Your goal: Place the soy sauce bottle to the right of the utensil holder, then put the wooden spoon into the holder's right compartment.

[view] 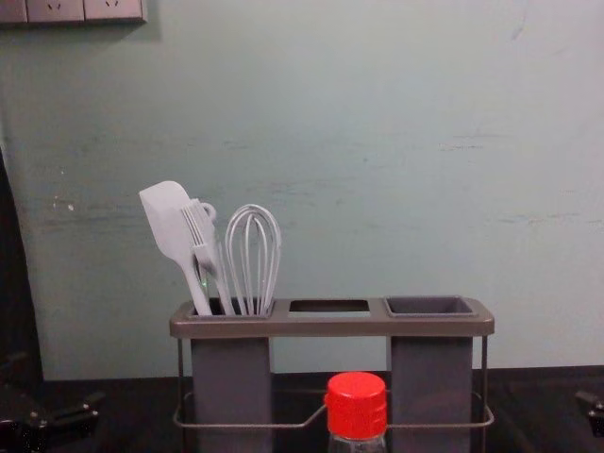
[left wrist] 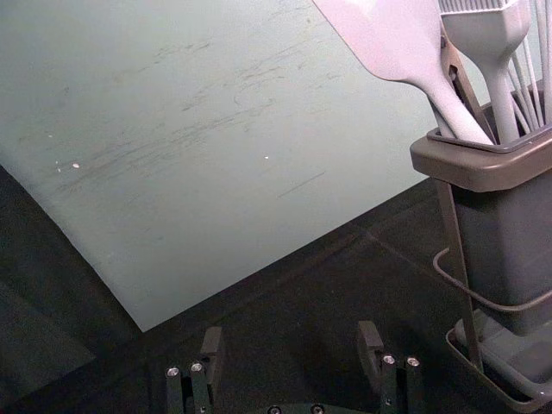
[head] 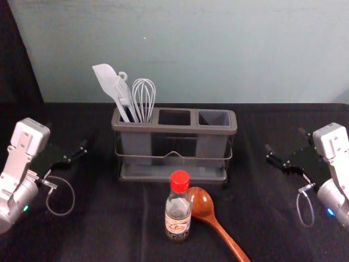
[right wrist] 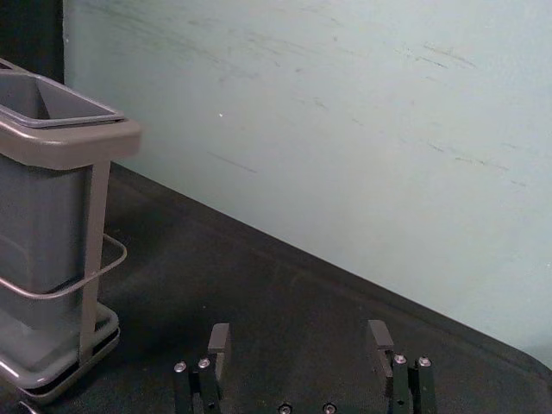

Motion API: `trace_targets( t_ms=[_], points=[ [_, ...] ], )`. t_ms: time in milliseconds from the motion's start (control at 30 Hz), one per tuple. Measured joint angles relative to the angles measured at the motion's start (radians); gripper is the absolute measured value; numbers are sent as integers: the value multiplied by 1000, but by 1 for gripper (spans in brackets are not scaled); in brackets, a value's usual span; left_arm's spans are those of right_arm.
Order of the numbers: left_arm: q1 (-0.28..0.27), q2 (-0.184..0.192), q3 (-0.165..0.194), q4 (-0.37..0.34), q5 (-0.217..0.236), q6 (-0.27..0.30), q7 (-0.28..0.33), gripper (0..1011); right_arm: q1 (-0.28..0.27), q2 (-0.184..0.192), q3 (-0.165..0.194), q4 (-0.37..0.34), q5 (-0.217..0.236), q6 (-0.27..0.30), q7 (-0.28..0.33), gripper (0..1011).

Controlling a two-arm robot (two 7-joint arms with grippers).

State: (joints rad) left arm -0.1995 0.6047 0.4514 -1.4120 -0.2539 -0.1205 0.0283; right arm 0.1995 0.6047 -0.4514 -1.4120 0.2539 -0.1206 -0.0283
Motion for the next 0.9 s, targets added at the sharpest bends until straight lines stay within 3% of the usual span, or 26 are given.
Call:
trace_targets(
  t_ms=[900],
  points=[
    [0,0,0,0,0,0,0,1011,0,0,0,0,0,0,0,1004]
  ],
)
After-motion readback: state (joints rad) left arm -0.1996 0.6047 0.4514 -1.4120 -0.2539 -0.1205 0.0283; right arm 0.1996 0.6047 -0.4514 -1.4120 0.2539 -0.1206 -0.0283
